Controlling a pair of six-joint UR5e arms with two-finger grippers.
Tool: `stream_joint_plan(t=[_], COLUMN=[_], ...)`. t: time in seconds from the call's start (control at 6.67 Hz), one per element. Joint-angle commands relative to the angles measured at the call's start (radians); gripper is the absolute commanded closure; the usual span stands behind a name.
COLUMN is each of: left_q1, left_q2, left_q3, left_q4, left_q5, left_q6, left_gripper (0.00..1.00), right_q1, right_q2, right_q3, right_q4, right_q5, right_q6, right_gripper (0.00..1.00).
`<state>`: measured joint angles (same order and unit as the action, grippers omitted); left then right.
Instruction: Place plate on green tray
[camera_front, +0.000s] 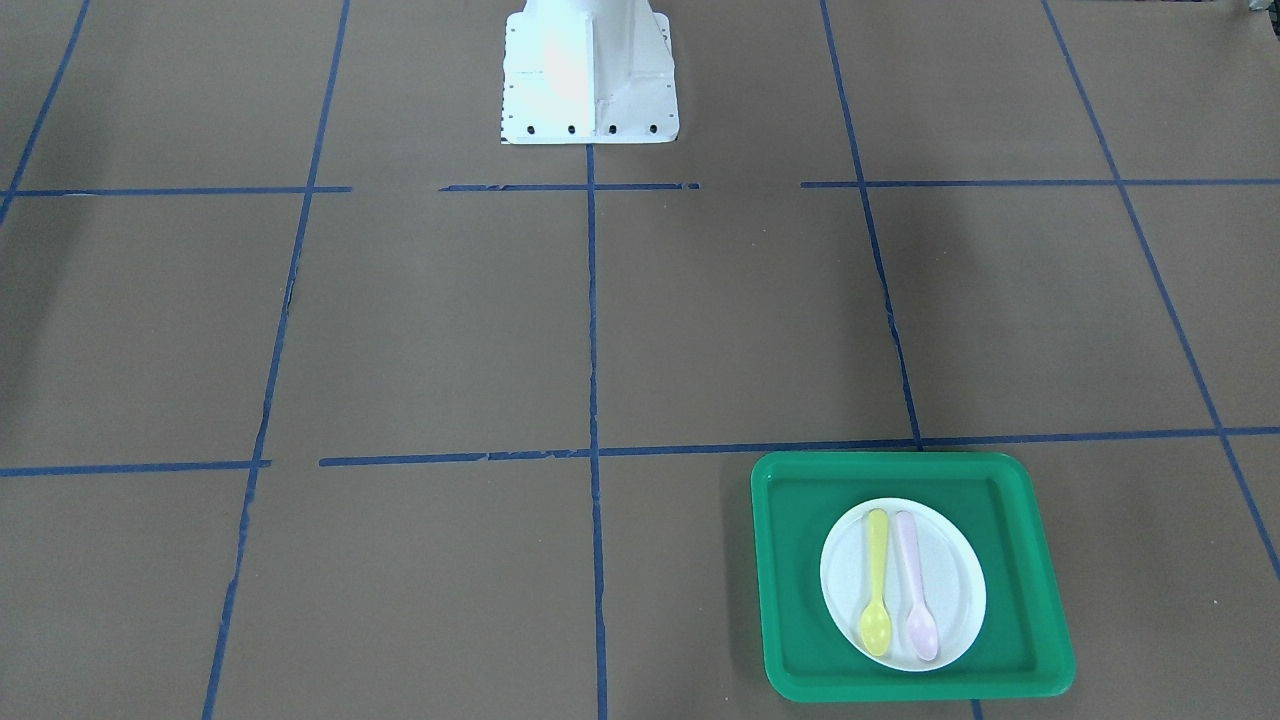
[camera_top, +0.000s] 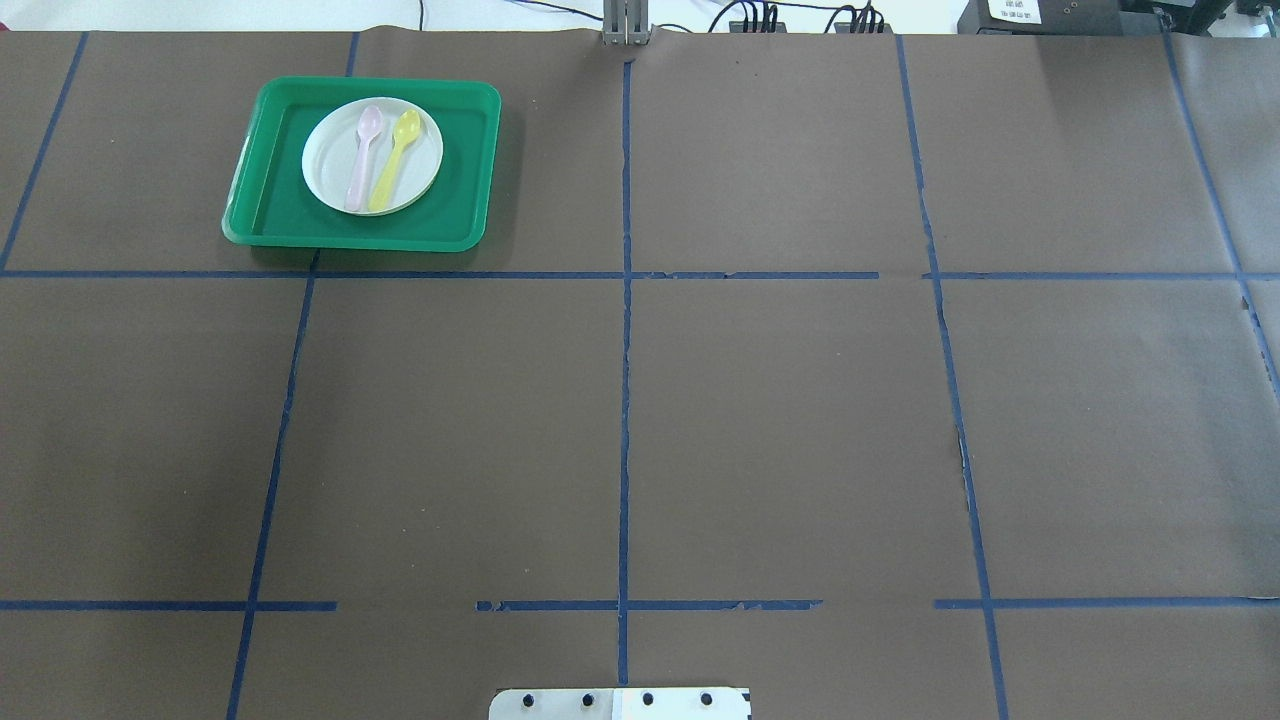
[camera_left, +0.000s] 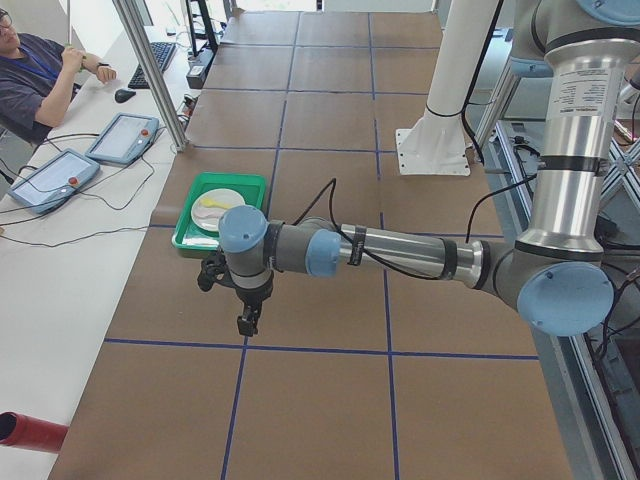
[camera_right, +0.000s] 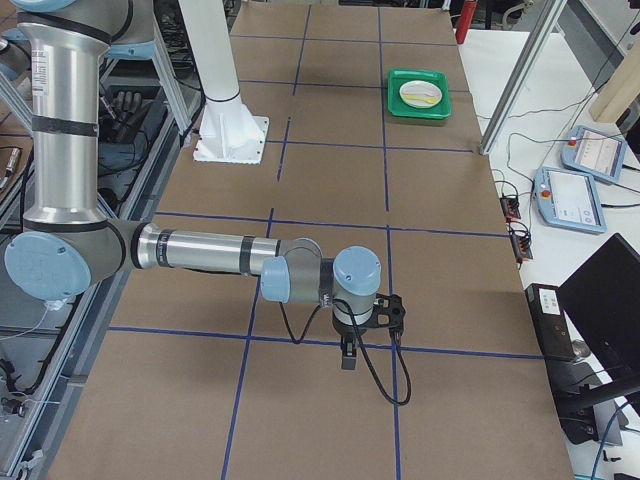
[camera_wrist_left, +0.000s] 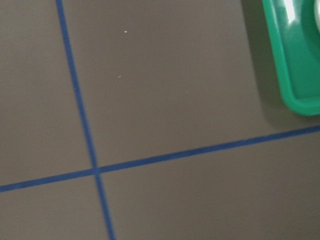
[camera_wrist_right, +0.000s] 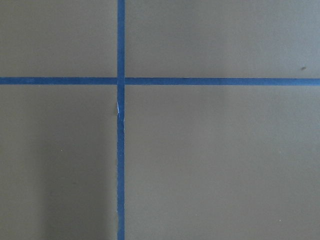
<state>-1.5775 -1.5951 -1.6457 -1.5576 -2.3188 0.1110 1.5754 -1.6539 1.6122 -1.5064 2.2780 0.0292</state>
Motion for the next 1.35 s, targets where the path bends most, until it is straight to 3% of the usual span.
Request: stream_joint_plan(t=[0.0, 1.2], left_q1=[-0.035, -0.036], left_q2=[0.067, 0.07], left_q3=[-0.022, -0.031], left_q4=[-0.006, -0.021], left_q5=[0.003, 0.003], left_q6=[0.026, 0.027], left_gripper=[0.0, 0.0], right_q1=[0.0, 0.0], right_q2=[0.0, 0.0], right_q3=[0.0, 0.0], right_q4=[0.002, 0.002], right_q5=[0.0, 0.0], right_q6=[0.0, 0.0], right_gripper=[0.0, 0.0])
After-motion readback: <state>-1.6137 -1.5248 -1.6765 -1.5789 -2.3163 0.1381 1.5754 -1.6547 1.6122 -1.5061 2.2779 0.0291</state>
